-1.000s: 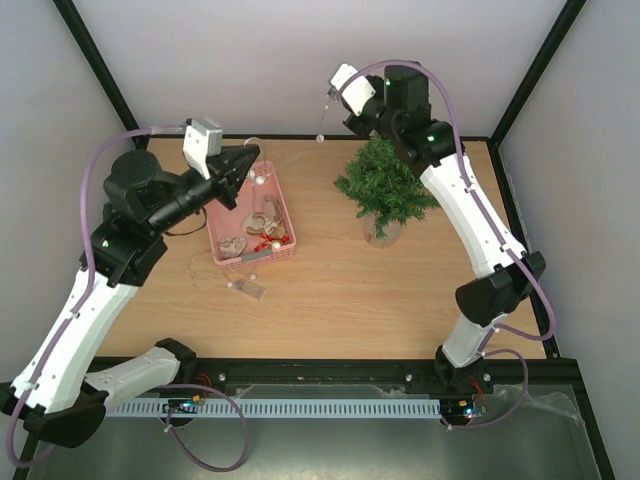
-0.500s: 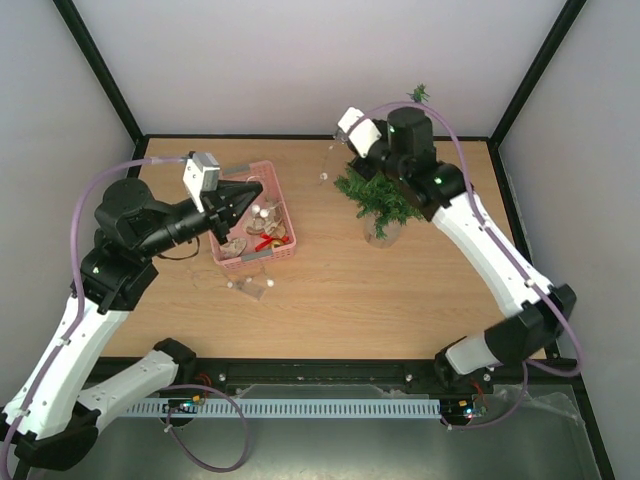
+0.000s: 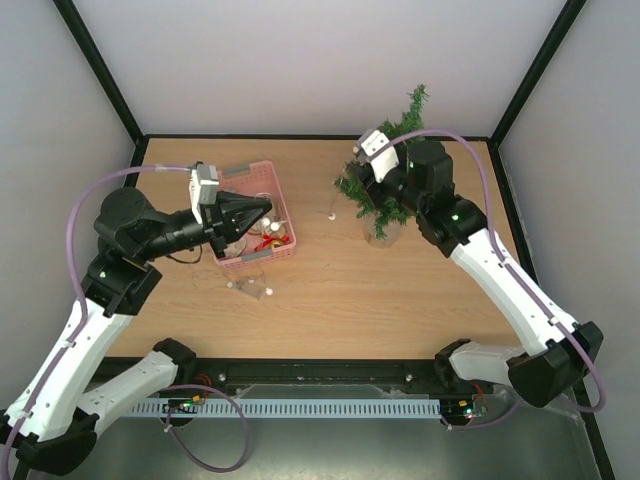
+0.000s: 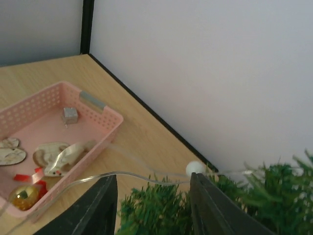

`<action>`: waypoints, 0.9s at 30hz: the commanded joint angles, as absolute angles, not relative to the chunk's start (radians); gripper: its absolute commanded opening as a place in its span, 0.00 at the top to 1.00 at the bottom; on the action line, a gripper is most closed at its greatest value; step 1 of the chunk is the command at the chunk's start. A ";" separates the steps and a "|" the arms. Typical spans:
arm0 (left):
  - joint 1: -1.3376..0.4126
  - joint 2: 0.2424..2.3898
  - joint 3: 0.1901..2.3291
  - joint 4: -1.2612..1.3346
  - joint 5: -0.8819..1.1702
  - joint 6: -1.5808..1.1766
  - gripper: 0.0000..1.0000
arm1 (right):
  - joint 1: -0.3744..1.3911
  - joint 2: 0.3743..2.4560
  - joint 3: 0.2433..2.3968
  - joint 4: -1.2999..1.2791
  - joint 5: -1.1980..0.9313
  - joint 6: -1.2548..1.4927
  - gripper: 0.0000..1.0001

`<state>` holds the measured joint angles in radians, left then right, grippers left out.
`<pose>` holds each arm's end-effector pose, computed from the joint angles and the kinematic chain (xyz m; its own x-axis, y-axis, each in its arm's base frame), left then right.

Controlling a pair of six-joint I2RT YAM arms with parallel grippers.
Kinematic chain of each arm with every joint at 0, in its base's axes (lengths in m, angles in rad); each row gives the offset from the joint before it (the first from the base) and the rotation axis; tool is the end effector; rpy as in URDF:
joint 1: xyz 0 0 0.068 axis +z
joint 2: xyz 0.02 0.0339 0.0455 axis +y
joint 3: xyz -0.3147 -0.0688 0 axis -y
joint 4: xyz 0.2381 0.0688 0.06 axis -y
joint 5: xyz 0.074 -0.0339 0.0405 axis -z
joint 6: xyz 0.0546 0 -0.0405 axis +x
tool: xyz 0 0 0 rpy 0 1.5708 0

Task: Decorate the small christmas tree
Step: Wrap the decoration item around the Christmas tree.

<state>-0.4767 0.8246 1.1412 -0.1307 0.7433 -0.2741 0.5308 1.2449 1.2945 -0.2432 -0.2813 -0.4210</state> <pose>0.0952 -0.0907 0.4968 -0.0933 -0.1761 -0.9799 0.9385 0.3130 -0.1456 0.2322 0.1539 0.4590 0.1433 -0.3711 -0.9175 -0.7261 0.5905 -0.3523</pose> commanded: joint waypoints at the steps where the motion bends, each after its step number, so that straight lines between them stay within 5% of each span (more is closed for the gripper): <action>1: -0.476 0.838 1.110 -0.028 0.814 -0.337 0.98 | 0.537 1.148 1.242 -0.262 -0.254 -0.263 0.57; 8: -0.488 0.873 1.088 0.033 0.836 -0.362 0.98 | 0.537 0.930 1.070 -0.260 -0.239 -0.014 0.49; 15: -0.582 0.910 1.110 0.082 0.804 -0.337 0.98 | 0.537 0.767 0.890 -0.016 -0.356 0.621 0.57; 19: -0.665 0.940 1.137 0.057 0.755 -0.264 0.98 | 0.537 0.756 0.837 0.017 -0.311 1.047 0.59; 27: -0.761 0.982 1.159 0.057 0.669 -0.180 0.98 | 0.587 0.778 0.701 0.146 -0.383 1.478 0.54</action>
<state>-0.7227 0.9699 1.1149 0.0315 0.7231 -0.2508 0.5404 0.7769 0.7490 0.0303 -0.3534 1.1740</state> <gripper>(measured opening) 0.027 0.441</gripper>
